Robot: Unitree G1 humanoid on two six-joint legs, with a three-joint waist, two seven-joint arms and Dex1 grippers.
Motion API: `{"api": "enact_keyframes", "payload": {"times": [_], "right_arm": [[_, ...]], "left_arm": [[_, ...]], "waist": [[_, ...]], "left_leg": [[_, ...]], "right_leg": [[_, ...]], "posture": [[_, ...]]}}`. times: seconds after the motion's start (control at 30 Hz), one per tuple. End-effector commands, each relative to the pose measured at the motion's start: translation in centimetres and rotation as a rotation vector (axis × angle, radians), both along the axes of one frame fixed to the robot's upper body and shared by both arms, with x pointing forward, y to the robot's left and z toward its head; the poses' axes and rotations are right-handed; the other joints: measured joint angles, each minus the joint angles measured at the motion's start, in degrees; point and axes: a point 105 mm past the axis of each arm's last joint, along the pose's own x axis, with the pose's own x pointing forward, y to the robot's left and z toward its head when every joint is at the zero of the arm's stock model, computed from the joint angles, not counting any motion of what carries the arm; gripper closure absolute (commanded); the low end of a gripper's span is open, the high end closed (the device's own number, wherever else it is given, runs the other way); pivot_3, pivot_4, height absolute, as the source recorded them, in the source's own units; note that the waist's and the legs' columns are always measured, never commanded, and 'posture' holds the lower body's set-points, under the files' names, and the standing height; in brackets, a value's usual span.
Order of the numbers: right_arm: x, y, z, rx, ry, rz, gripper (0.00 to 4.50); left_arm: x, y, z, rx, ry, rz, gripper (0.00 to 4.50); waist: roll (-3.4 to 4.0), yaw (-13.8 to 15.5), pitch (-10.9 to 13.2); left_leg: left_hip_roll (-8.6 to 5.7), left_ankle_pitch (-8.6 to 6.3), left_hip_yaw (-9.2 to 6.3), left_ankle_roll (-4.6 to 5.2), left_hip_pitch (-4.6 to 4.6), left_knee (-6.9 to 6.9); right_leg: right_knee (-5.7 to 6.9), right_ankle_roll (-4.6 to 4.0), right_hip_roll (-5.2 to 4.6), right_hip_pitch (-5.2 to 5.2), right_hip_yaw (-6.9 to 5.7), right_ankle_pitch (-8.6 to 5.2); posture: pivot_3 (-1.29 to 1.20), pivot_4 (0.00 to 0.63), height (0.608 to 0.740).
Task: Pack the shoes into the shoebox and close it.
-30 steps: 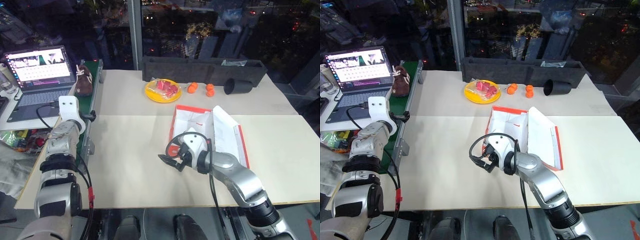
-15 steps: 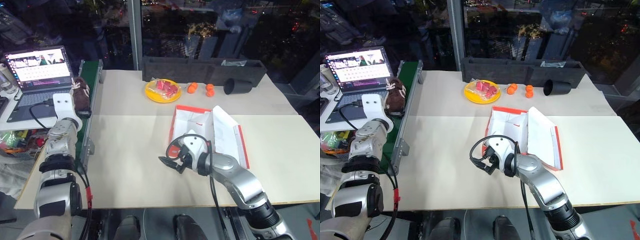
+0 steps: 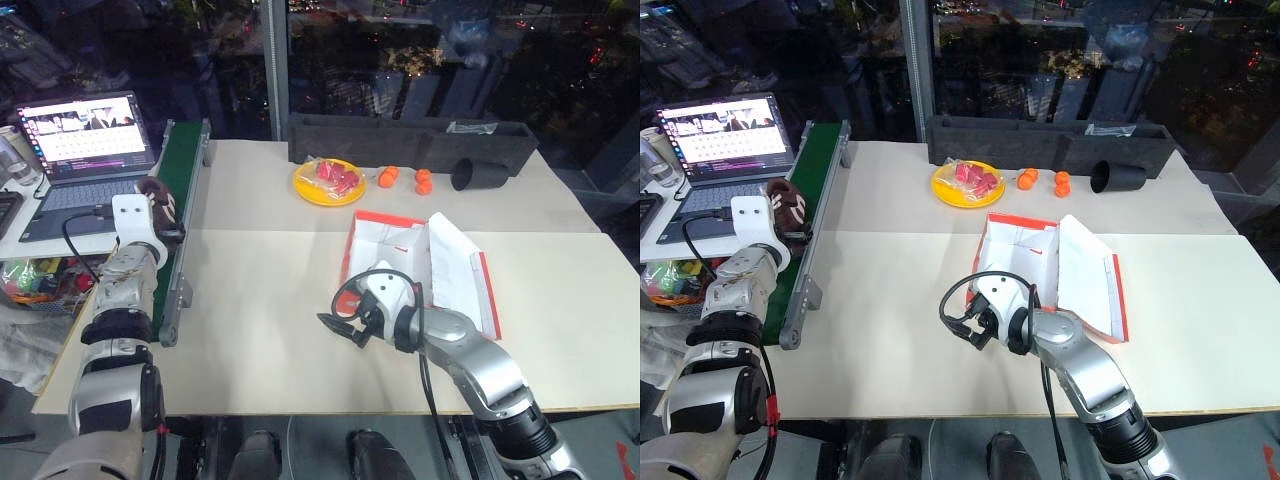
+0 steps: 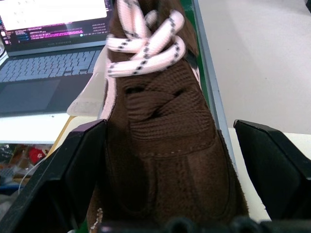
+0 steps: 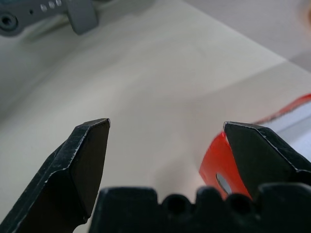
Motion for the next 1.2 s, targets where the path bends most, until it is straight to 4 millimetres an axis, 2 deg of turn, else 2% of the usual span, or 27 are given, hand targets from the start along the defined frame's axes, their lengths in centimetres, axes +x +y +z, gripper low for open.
{"api": "enact_keyframes", "payload": {"times": [0.03,0.13,0.2,0.23,0.27,0.57,0.7,0.83,1.0,1.1,1.2], "right_arm": [[0.2,0.0,2.0,0.047,-0.071,0.004,0.0],[0.2,0.0,2.1,0.048,-0.072,0.002,0.0],[0.2,0.0,2.1,0.048,-0.073,0.001,0.0],[0.2,0.0,2.1,0.048,-0.073,0.001,0.0],[0.2,0.0,2.1,0.048,-0.074,0.001,0.0],[0.3,-0.4,2.1,0.041,-0.076,-0.013,0.0],[0.2,-0.3,2.1,0.041,-0.074,-0.013,0.0],[0.3,-0.4,2.1,0.041,-0.075,-0.015,0.0],[0.5,-0.4,2.4,0.069,-0.073,-0.024,0.0],[1.1,-0.6,3.4,0.134,-0.078,-0.066,0.0],[3.1,-1.9,4.6,0.206,-0.084,-0.202,0.0]], "left_arm": [[0.0,-0.5,-0.1,-0.025,0.0,-0.018,1.11],[0.0,-0.8,-0.1,-0.021,0.005,-0.023,2.19],[0.0,-0.8,-0.1,-0.026,0.006,-0.025,2.64],[0.1,-0.8,-0.1,-0.026,0.008,-0.025,3.14],[0.1,-0.8,-0.1,-0.027,0.01,-0.025,3.44],[0.4,-1.1,0.1,-0.039,-0.002,-0.024,3.44],[0.5,-1.1,0.4,-0.037,-0.024,-0.025,4.24],[0.6,-1.1,0.6,-0.045,-0.048,-0.02,4.39],[0.5,-1.2,4.1,-0.201,-0.286,-0.002,4.39],[0.4,-3.6,6.5,-0.294,-0.422,-0.112,4.39],[0.5,-7.5,6.5,-0.431,-0.423,-0.262,4.39]], "waist": [[-0.01,0.2,0.0],[-0.03,0.3,0.0],[-0.02,0.3,0.0],[-0.02,0.3,0.0],[-0.03,0.3,0.0],[-0.03,0.3,0.0],[-0.03,0.3,0.0],[-0.03,0.4,0.0],[-0.07,0.4,0.0],[-0.14,0.5,0.0],[-0.15,0.4,0.0]], "left_leg": [[0.0,0.03,0.0,0.0,0.04,0.0],[0.0,0.11,0.0,0.0,0.11,0.0],[0.0,0.13,0.0,0.01,0.18,0.0],[0.0,0.13,0.0,0.01,0.27,0.0],[0.01,0.13,0.0,0.01,0.38,0.0],[0.02,0.12,-0.02,0.01,0.68,0.0],[0.01,0.12,-0.02,0.01,0.7,0.0],[0.01,0.12,-0.03,0.01,0.69,0.0],[0.02,0.12,-0.04,0.01,0.64,0.0],[0.02,0.12,-0.07,0.0,0.42,0.0],[0.02,0.12,-0.11,0.0,0.31,0.0]], "right_leg": [[0.01,-0.02,0.0,0.03,0.0,0.02],[0.04,-0.07,0.0,0.09,-0.02,0.05],[0.06,-0.09,0.01,0.14,-0.02,0.06],[0.05,-0.09,0.01,0.23,-0.02,0.06],[0.04,-0.09,0.01,0.34,-0.02,0.06],[0.0,-0.08,0.01,0.67,-0.05,0.05],[0.0,-0.08,0.01,0.68,-0.05,0.05],[0.0,-0.08,0.01,0.68,-0.05,0.05],[-0.02,-0.08,0.01,0.66,-0.06,0.05],[-0.09,-0.08,0.0,0.53,-0.09,0.05],[-0.17,-0.08,0.0,0.5,-0.13,0.05]], "posture": [[0.0,0.15,0.713],[0.0,0.15,0.713],[0.0,0.15,0.713],[0.0,0.15,0.713],[0.0,0.15,0.713],[0.0,0.15,0.713],[0.0,0.15,0.713],[0.0,0.15,0.713],[0.0,0.15,0.713],[0.0,0.15,0.713],[0.0,0.15,0.713]]}}
